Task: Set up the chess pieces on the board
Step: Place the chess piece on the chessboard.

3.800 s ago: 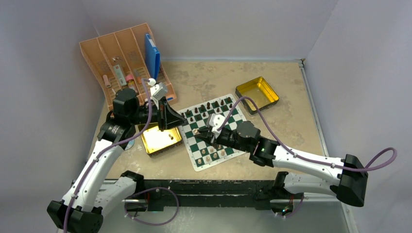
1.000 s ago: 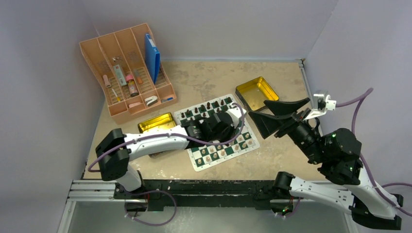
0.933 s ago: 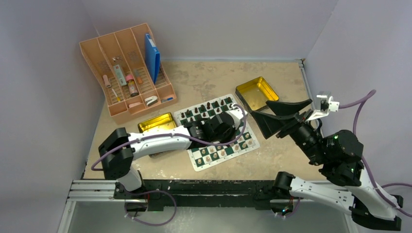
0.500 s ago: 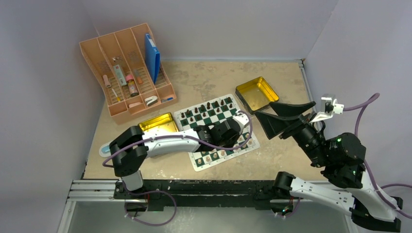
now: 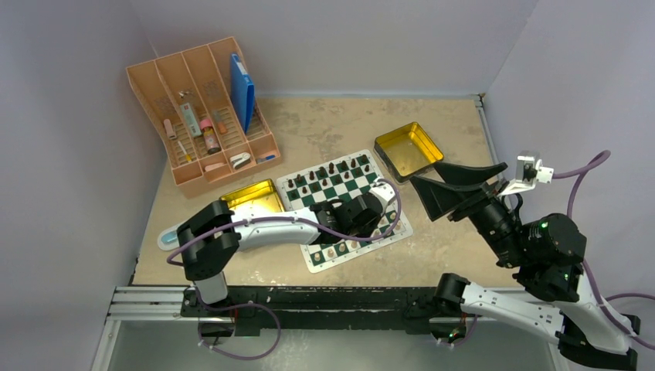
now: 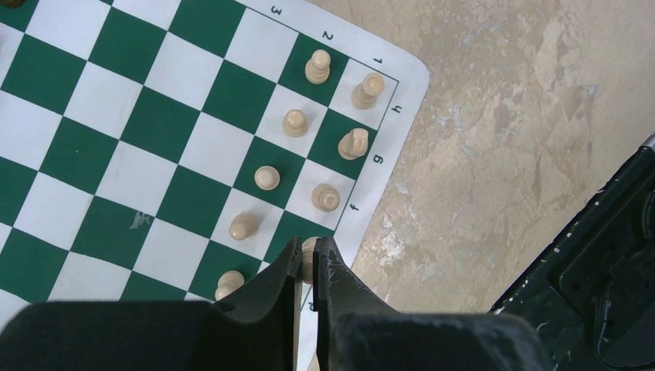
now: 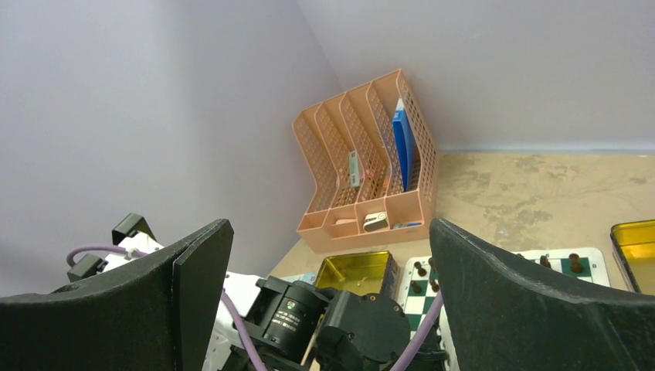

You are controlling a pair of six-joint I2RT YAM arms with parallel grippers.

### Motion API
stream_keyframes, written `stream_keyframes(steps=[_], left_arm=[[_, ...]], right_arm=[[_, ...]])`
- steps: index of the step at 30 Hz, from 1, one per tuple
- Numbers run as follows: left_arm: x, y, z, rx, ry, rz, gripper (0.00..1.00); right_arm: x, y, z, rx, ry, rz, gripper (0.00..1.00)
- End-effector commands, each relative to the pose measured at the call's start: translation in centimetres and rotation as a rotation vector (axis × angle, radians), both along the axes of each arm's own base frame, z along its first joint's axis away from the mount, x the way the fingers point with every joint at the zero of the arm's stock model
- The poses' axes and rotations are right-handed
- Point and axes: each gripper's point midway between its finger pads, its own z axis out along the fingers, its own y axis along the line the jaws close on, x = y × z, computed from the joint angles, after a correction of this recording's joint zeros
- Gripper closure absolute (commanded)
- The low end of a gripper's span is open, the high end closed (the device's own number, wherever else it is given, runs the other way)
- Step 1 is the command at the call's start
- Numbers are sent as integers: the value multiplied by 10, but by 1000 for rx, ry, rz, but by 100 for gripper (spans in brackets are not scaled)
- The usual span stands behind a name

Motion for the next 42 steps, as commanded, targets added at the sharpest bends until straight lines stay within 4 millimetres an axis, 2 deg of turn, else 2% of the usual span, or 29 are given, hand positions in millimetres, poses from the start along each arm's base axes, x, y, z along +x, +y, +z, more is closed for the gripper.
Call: stream_keyframes(steps=[1, 12, 17, 32, 36, 42], left_arm=[[3, -5, 0, -25, -18, 29, 100], [5, 0, -10, -11, -32, 36, 100], [3, -1, -13, -12, -27, 27, 100], [-5, 2, -38, 36, 21, 20, 100], [-9, 4, -38, 67, 44, 21, 89], [-8, -1, -23, 63, 31, 22, 76]], right_arm=[[-3, -11, 15, 69, -16, -14, 1], [-4, -12, 15, 80, -41, -13, 1], [-2, -9, 9, 59, -33, -13, 1], [-9, -14, 7, 58, -57, 7, 1], [-9, -15, 7, 39, -73, -1, 1], [-4, -8, -4, 2, -62, -11, 1]])
